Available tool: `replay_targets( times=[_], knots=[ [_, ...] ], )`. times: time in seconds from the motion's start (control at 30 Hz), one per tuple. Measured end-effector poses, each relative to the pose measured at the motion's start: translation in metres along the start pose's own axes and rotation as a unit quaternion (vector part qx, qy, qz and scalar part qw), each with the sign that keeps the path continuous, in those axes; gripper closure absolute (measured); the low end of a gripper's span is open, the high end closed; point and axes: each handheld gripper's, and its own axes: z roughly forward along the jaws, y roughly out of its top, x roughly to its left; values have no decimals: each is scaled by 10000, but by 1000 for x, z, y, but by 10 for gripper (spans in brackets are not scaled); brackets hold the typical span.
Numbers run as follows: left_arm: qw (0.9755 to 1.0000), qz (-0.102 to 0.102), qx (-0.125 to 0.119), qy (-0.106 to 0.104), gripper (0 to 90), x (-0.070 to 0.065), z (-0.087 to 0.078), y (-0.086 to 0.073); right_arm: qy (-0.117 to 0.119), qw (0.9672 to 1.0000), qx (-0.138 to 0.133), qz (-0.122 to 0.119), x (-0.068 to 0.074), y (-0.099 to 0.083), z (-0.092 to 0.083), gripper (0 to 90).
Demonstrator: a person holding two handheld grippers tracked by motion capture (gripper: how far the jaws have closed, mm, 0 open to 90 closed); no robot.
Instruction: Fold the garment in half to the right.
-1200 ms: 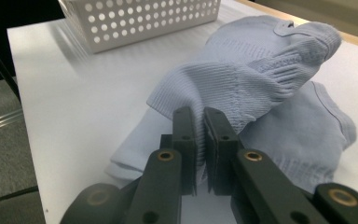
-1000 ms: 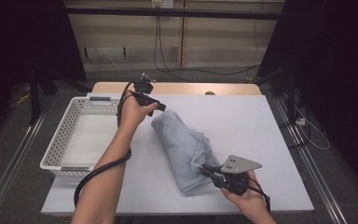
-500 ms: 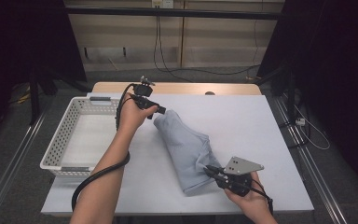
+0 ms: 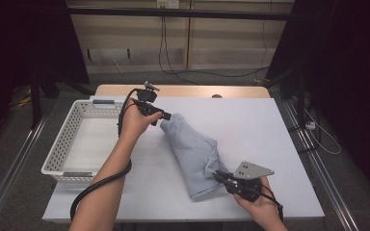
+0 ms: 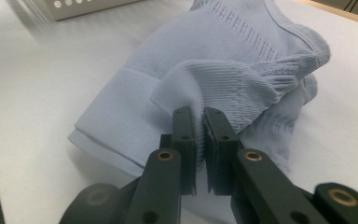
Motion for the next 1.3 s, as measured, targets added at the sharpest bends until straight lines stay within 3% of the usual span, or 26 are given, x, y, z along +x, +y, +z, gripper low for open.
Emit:
replay_targets(
  times=[0.73,1.3],
  knots=[
    [10000,-28,-46,-58,262,-2,-2,-11,-82,9998,85,155,-10,-9,5,838],
    [9999,134,-51,-66,237,-8,-5,-20,-16,9992,337,220,-14,-14,10,803]
  ],
)
